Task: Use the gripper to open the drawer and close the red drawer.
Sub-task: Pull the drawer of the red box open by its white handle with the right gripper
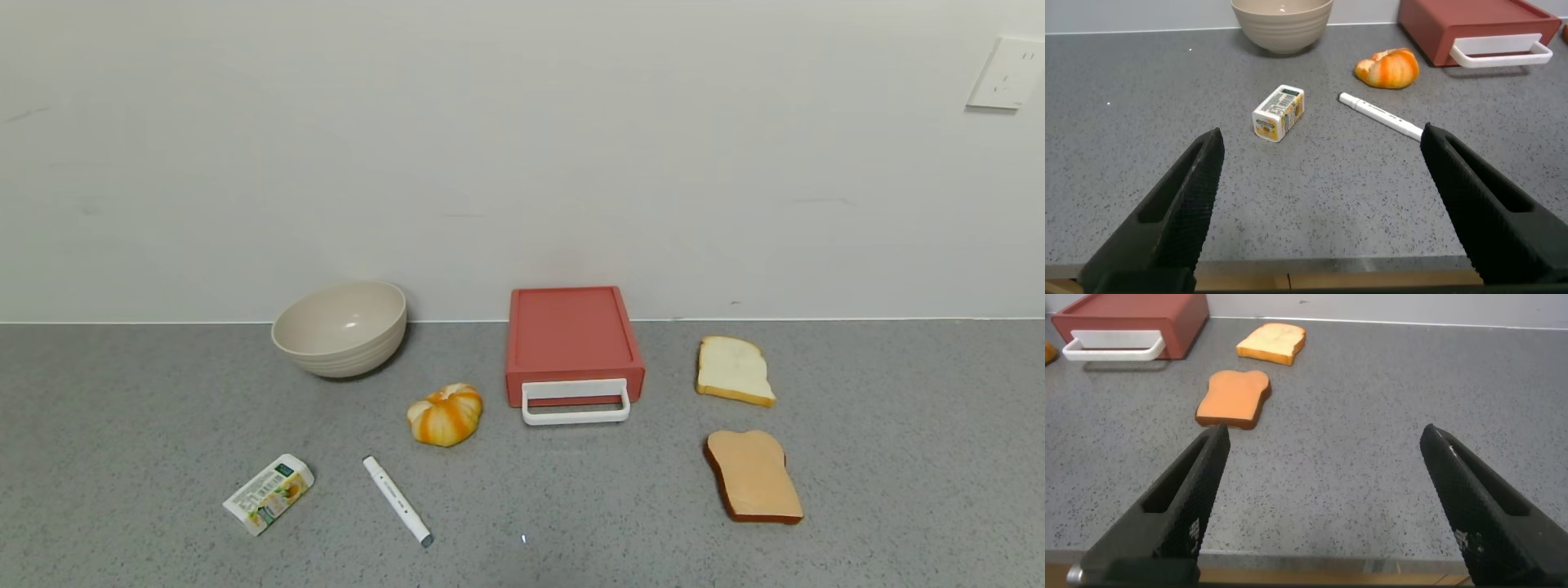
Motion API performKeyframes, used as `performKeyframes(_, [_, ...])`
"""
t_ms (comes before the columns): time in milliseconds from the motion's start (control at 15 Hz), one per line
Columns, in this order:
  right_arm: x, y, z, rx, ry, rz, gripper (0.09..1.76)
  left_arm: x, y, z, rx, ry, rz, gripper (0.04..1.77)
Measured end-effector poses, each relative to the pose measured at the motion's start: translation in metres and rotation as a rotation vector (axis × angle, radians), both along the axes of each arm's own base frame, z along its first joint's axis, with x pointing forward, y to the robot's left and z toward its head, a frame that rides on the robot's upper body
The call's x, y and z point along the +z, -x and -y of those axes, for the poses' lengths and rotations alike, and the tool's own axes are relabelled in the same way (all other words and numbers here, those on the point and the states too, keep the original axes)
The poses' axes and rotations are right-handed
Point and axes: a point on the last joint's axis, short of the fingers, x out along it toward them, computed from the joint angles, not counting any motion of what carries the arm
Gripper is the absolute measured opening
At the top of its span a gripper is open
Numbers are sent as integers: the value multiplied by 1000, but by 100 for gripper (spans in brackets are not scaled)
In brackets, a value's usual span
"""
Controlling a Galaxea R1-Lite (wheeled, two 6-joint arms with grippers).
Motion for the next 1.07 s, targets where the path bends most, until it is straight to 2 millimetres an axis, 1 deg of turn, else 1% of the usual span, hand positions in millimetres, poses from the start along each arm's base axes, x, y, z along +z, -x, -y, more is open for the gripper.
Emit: performKeyframes(1067, [0,0,0,0,0,0,171,0,0,0,0,1,1,173])
